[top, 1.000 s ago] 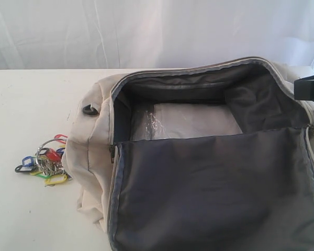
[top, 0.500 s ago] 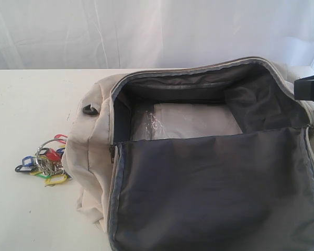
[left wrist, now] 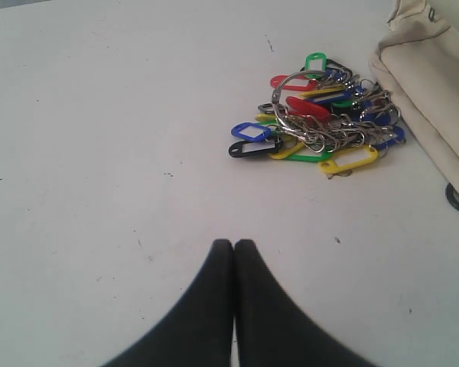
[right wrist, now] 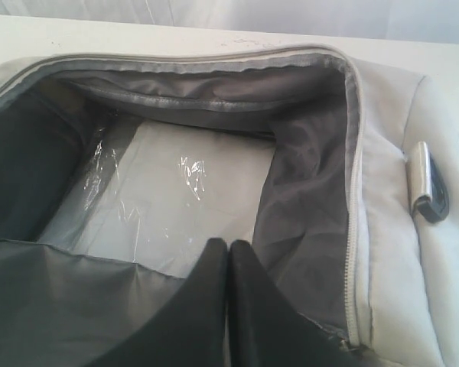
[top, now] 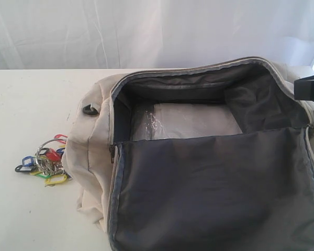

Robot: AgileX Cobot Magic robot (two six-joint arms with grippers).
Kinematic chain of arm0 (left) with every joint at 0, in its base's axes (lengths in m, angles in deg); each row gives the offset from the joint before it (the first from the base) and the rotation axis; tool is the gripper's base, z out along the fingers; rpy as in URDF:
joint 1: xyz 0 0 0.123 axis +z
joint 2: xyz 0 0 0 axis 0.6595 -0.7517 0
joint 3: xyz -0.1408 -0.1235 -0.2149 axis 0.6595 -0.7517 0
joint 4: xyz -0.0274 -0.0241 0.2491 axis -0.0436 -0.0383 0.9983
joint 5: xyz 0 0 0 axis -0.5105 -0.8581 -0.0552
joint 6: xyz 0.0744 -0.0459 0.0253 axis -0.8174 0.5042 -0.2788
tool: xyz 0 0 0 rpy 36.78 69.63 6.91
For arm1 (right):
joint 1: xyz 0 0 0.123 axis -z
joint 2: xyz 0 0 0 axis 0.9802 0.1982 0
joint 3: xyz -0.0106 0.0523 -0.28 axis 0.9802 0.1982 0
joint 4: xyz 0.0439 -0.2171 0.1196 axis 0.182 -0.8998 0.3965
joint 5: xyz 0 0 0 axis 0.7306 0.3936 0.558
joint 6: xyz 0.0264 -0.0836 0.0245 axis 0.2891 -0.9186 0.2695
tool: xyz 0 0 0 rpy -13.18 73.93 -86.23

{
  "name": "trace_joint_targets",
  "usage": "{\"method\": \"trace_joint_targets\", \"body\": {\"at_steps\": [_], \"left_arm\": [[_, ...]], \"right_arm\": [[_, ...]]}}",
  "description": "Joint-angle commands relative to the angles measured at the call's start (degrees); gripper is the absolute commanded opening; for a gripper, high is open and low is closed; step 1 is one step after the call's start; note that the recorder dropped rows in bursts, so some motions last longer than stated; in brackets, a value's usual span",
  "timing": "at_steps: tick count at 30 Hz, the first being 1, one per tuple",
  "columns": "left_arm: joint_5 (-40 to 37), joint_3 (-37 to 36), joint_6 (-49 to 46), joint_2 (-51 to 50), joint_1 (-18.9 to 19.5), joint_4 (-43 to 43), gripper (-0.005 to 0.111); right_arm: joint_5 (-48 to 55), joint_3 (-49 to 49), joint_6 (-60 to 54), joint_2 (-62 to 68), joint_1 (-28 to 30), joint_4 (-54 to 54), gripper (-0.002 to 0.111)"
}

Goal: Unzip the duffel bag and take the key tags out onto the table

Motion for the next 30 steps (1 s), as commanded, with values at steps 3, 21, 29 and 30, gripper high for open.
{"method": "trace_joint_targets", "body": {"at_steps": [3,21,29,30], "left_arm": [[0.25,-0.07,-0.06,0.24,-0.37,-0.03,0.000],[0.25,-0.07,-0.06,0.24,-0.37,-0.03,0.000],[0.25,-0.07,-0.06,0.24,-0.37,-0.03,0.000],[0.25,-0.07,-0.06,0.24,-0.37,-0.03,0.000]], "right_arm": [[-0.54,0.22,-0.52,-0.23,-0.02,-0.05,0.000],[-1.68,3.04,-3.38,-17.10,-0.02,-6.44,0.000],[-3.87,18.25,-1.17,-36.38,-0.02,-5.64,0.000],[-3.87,20.14,-0.01,-37.94,-0.02,-4.90,0.000]]}}
